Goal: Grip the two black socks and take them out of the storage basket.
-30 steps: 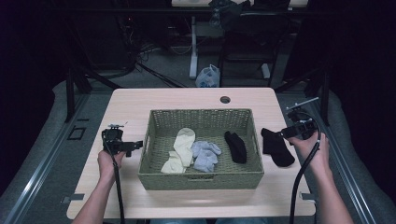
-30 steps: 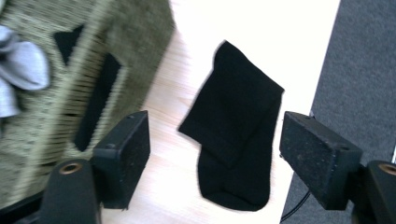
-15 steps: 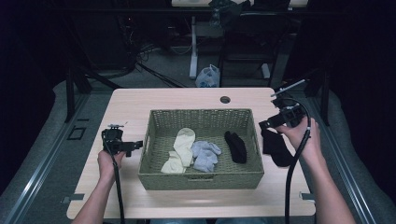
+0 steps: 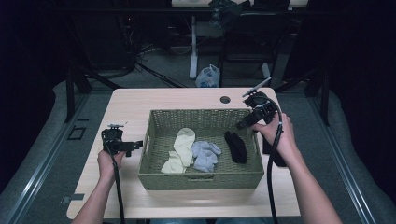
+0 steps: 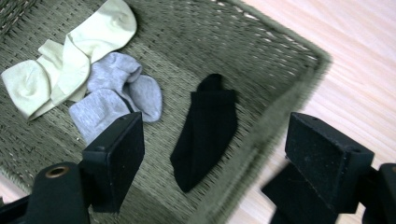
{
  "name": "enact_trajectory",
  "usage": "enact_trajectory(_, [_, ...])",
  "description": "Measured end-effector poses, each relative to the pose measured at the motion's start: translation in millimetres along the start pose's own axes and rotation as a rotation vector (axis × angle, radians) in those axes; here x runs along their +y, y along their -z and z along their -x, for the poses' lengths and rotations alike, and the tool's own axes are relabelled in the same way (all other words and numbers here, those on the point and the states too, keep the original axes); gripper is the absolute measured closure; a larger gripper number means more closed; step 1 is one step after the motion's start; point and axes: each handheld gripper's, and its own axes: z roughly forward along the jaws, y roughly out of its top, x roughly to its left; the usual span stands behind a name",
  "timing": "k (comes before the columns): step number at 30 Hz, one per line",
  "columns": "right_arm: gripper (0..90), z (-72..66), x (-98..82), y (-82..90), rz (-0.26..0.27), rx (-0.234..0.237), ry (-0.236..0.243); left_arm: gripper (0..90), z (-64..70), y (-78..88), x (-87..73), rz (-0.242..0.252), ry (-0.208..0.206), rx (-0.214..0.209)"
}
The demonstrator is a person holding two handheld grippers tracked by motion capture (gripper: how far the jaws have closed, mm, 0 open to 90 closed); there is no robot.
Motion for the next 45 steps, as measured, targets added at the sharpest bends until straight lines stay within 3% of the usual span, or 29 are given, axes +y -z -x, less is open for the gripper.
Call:
enact_trajectory(10, [18.8,-13.7,12.4,-37.9,-0.071,0.021,0.023,1.0,-0.4,0.2,0.1,0.0,-0.001,-0.003])
enact_trajectory(12, [17.0,-17.1,13.1,-46.5,-0.058,0.022,0.006,1.0,-0.5,0.2,0.1,0.0,0.0,-0.003])
enact_trajectory(14, [15.0,-16.9,15.3,-51.7,-0.086,0.024,0.027,1.0,-0.5,0.2,0.1,0.0,0.0,-0.003])
enact_trajectory(19, [14.6,-20.2,16.2,-67.8,-0.083,0.025,0.002,1.0,-0.4,0.5,0.1,-0.001,0.003,-0.004])
enact_trajectory(30, [8.4,-16.2,15.6,-103.7,-0.156,0.022,-0.006,1.0,-0.7,0.1,0.0,0.001,0.003,-0.003])
enact_trajectory(31, [9.1,-17.4,14.3,-108.3,-0.136,0.024,-0.032,1.0,-0.7,0.0,0.0,0.002,0.005,-0.002])
enact_trajectory(33, [14.2,-16.1,15.9,-112.5,-0.173,0.009,-0.009,1.0,-0.9,0.1,0.1,-0.003,0.004,-0.004])
enact_trajectory(38, [23.3,-17.2,16.3,-127.7,-0.201,-0.022,-0.019,1.0,-1.1,0.1,0.1,-0.005,0.005,-0.005])
enact_trajectory(39, [24.7,-18.3,15.2,-131.6,-0.186,-0.018,-0.042,1.0,-1.0,0.1,0.1,-0.004,0.005,-0.005])
enact_trajectory(41, [30.7,-17.3,17.4,-135.4,-0.229,-0.03,-0.029,1.0,-1.0,0.0,0.1,-0.004,0.005,-0.005])
enact_trajectory(42, [31.9,-18.3,16.5,-139.5,-0.211,-0.029,-0.051,1.0,-1.0,0.0,0.1,-0.005,0.004,-0.006])
enact_trajectory(43, [34.0,-17.4,18.1,-140.3,-0.24,-0.03,-0.034,1.0,-1.0,-0.1,0.1,-0.005,0.004,-0.006])
enact_trajectory(45, [39.6,-18.9,17.6,-145.2,-0.226,-0.041,-0.054,1.0,-1.0,-0.1,0.1,-0.005,0.004,-0.007])
